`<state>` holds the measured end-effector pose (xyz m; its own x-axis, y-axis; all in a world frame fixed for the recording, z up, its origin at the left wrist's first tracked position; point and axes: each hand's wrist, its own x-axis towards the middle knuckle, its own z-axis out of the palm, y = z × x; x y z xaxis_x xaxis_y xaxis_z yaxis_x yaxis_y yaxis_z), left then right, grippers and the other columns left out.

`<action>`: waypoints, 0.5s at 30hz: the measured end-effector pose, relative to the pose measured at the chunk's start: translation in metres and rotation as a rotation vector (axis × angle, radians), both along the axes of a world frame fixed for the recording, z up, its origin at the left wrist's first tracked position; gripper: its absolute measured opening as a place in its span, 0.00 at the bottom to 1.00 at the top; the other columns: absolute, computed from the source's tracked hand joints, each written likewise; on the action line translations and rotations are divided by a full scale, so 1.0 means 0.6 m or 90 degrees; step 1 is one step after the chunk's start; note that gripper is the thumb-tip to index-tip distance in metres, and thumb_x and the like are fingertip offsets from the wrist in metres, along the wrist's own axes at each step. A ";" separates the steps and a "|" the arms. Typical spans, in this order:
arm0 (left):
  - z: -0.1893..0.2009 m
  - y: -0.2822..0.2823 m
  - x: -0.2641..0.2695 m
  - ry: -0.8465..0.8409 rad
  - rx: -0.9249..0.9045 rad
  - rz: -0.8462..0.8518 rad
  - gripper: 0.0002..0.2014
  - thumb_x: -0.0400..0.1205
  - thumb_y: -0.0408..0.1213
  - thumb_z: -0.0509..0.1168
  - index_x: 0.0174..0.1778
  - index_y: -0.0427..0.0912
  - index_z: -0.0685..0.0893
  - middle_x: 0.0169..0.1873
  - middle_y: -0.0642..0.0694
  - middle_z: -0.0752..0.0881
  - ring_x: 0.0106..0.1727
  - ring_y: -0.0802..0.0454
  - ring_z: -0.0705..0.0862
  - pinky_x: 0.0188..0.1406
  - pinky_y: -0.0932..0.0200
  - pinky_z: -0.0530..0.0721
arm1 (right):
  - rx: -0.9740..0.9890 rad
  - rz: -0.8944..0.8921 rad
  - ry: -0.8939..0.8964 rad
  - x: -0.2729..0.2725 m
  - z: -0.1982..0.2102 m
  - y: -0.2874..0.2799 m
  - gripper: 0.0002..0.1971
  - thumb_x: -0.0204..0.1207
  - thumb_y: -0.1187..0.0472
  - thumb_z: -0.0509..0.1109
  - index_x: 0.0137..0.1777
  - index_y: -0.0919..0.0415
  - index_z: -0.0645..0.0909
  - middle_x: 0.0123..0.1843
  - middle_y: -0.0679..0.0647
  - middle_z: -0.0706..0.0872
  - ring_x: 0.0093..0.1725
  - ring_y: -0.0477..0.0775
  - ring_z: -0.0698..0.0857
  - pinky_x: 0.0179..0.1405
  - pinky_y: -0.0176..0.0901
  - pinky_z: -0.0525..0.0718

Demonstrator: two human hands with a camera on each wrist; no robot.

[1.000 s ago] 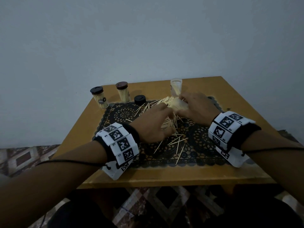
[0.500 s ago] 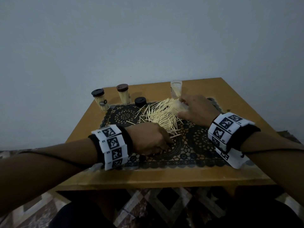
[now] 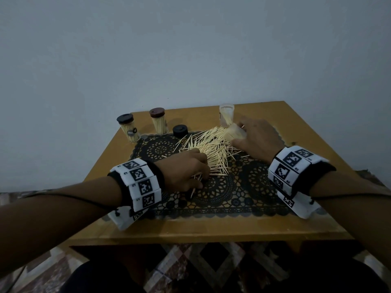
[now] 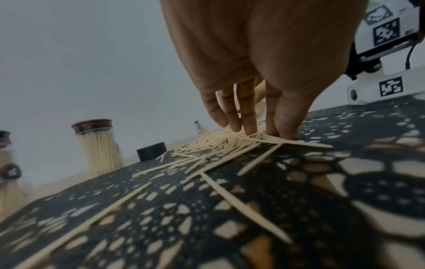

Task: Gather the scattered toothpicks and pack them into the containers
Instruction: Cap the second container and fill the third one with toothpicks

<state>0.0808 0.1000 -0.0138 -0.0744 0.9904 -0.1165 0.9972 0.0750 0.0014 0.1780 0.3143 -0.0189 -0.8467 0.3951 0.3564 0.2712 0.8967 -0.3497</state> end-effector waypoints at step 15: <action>-0.004 0.015 -0.023 0.023 0.035 0.185 0.30 0.74 0.49 0.74 0.69 0.49 0.70 0.66 0.46 0.70 0.67 0.48 0.68 0.66 0.52 0.74 | -0.002 -0.013 0.010 0.006 0.007 -0.006 0.25 0.73 0.47 0.74 0.63 0.62 0.77 0.52 0.60 0.87 0.47 0.61 0.84 0.41 0.48 0.83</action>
<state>0.0672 0.1087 -0.0161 -0.3595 0.9315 -0.0550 0.9332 0.3588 -0.0223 0.1816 0.3110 -0.0145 -0.8325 0.4131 0.3691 0.2835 0.8901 -0.3568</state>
